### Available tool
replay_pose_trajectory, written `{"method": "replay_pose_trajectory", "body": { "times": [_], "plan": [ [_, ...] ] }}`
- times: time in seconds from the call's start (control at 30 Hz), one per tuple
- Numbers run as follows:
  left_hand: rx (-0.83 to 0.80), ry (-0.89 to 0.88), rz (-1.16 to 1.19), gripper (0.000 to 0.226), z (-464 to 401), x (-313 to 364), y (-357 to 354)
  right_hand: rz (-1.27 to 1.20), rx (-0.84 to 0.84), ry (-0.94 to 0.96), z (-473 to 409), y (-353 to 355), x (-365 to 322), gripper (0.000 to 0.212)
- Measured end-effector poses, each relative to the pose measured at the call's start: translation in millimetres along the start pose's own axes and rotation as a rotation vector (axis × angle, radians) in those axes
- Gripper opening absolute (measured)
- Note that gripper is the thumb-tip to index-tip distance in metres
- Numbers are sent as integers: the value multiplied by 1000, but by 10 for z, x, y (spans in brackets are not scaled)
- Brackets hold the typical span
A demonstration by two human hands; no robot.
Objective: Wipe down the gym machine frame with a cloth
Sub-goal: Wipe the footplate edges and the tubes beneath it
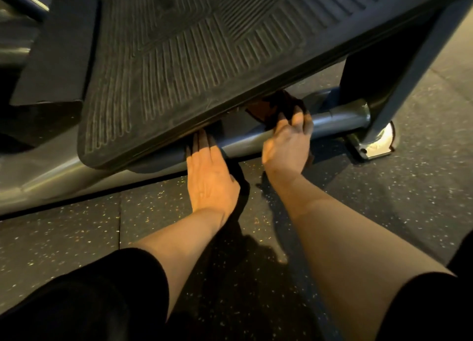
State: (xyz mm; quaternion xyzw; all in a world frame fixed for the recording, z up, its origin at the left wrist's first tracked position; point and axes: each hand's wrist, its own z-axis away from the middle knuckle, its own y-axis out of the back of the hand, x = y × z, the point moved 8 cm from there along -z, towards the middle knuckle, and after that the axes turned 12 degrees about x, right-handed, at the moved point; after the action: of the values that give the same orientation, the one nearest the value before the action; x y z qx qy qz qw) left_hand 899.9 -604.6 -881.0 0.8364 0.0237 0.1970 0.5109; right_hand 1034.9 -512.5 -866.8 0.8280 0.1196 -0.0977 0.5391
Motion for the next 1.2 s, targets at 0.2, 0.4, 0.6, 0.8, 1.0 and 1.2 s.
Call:
{"method": "replay_pose_trajectory", "body": {
  "times": [0.2,0.4,0.6,0.8,1.0,1.2],
  "plan": [
    [52,-67,-74,69,21,-44,-34,-228,-111,251,308,-81,-749,40],
    [-22,30,-188,103,6,69,-179,-237,-211,347,118,-40,-439,44],
    [-110,-384,-50,84,-168,1116,-349,37,-69,71,-395,2,554,50],
    [-168,-281,41,92,-269,1284,-564,69,34,-229,-492,59,1067,50],
    [-129,-359,-48,93,-227,1261,-623,-116,77,14,-342,41,686,47],
    [-88,-379,-81,91,-210,1247,-648,58,-37,114,-730,6,963,42]
  ]
}}
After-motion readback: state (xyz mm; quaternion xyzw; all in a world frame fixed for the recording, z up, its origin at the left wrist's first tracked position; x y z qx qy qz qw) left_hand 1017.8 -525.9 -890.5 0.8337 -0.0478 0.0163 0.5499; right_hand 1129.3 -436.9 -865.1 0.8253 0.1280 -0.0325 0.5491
